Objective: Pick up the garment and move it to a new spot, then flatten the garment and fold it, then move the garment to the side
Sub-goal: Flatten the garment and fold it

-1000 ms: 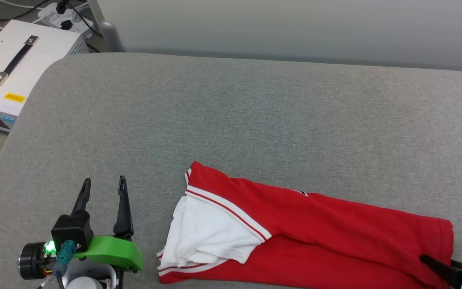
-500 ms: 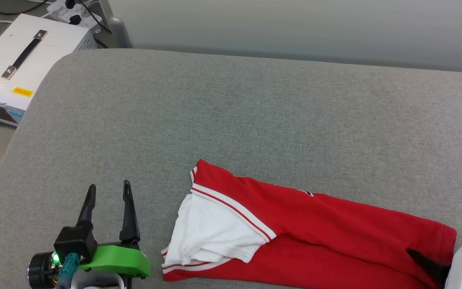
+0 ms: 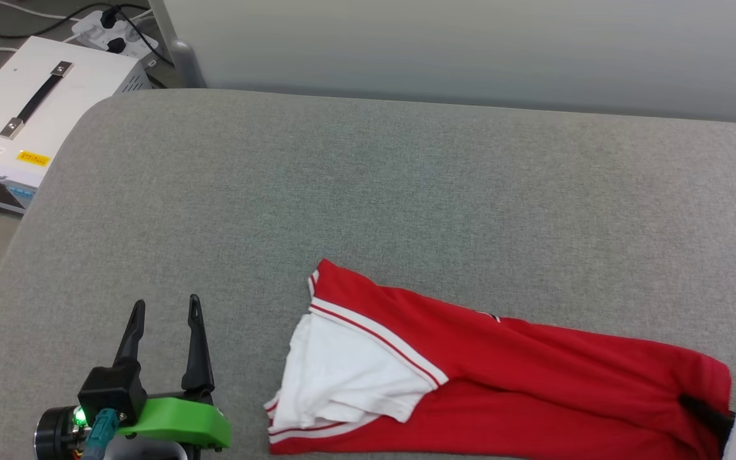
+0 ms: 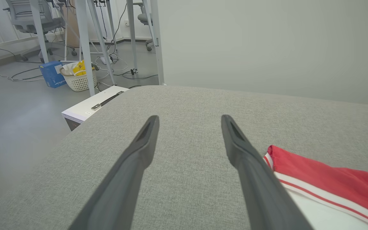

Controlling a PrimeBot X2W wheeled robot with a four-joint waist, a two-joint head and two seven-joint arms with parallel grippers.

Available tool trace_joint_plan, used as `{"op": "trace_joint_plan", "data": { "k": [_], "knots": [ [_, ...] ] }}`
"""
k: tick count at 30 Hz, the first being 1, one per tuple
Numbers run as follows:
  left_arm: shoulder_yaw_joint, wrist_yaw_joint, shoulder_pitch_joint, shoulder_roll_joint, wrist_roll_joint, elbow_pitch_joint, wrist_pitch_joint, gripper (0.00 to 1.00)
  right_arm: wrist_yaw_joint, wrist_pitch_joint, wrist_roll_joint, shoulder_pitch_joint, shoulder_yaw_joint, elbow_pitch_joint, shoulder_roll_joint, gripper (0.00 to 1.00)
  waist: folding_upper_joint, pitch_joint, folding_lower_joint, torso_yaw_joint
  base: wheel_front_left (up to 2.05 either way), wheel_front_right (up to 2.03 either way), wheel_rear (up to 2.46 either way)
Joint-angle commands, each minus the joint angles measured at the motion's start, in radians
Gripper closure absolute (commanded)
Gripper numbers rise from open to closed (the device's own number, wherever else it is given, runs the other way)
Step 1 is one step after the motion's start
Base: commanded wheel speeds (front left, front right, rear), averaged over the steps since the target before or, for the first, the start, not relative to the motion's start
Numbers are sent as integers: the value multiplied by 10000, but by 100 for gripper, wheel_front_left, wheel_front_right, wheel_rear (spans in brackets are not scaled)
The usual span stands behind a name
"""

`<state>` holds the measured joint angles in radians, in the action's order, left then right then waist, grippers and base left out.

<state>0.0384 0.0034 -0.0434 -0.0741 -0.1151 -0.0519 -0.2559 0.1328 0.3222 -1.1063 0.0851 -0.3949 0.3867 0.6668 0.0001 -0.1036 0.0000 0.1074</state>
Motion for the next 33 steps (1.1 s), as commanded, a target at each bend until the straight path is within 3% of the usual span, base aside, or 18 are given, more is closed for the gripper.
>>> {"op": "trace_joint_plan", "data": {
  "k": [1, 10, 17, 22, 27, 33],
  "knots": [
    [50, -102, -199, 75, 102, 28, -59, 0, -21, -129, -132, 136, 137, 214, 328, 100, -1, 39, 0, -30, 0, 0, 0],
    [144, -435, -280, 166, 463, 43, -59, 0, -21, -286, -328, 286, 802, 1123, 1725, 100, -1, 197, 0, -149, 0, 0, 0],
    [128, -536, -350, 194, 622, 85, -59, 0, -21, 185, -306, 218, 1072, 1544, 2315, 100, -1, 325, 0, -210, 0, 0, 0],
    [136, -549, -464, 206, 674, 55, -59, 0, -21, 753, -747, -81, 1115, 489, 2362, 100, -1, 465, 0, -243, 0, 0, 0],
    [144, -543, -580, 215, 707, 34, -59, 0, -21, 1409, -1182, -571, 1238, -1437, 2392, 100, -1, 549, 0, -296, 0, 0, 0],
    [87, -543, -515, 222, 752, 44, -59, 0, -21, 1914, -913, -630, 1338, -3294, 2103, 100, -1, 416, 0, -306, 0, 0, 0]
  ]
}}
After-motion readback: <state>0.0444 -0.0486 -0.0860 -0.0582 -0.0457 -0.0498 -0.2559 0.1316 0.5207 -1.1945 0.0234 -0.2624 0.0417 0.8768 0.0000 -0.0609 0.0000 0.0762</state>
